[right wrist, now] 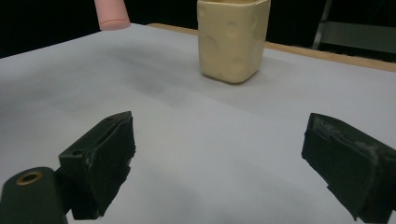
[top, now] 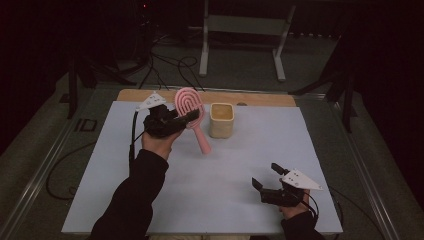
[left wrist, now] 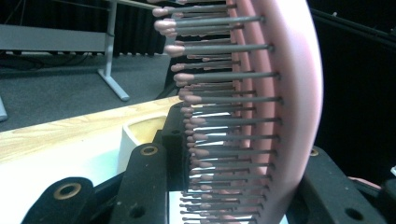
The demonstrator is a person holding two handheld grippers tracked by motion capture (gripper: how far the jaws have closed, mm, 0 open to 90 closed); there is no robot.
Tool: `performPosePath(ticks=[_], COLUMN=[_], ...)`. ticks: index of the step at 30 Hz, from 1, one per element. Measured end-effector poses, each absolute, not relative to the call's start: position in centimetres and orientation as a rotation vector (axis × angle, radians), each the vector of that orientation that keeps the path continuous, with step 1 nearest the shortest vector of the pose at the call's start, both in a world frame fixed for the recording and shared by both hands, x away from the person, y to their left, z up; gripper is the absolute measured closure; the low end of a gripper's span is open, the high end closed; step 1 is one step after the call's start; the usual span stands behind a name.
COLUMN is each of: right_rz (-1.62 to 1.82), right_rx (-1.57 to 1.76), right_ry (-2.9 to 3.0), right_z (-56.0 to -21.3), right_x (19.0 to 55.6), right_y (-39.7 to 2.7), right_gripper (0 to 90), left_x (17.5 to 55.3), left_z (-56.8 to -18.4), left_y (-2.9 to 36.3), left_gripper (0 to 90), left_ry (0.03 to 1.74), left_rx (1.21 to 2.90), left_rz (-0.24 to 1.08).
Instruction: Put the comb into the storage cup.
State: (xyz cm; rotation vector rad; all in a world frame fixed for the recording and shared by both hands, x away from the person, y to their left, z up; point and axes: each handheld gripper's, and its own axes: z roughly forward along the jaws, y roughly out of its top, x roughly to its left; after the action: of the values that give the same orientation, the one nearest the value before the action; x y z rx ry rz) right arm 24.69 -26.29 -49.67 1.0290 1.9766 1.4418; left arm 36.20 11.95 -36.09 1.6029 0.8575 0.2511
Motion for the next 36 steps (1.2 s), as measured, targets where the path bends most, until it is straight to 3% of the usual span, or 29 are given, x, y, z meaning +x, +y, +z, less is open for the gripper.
performPosePath(ticks=[36], right_rz=[1.438], right_rx=[1.040], right_ry=[2.000], right_z=[-49.9], right_x=[24.9], right_y=[-26.3], right_gripper=[9.5], left_x=[37.9], left_z=[-34.9], left_y=[10.6], left_gripper=[64.2], left_ry=[0.854], left_rx=[1.610], left_rz=[0.311])
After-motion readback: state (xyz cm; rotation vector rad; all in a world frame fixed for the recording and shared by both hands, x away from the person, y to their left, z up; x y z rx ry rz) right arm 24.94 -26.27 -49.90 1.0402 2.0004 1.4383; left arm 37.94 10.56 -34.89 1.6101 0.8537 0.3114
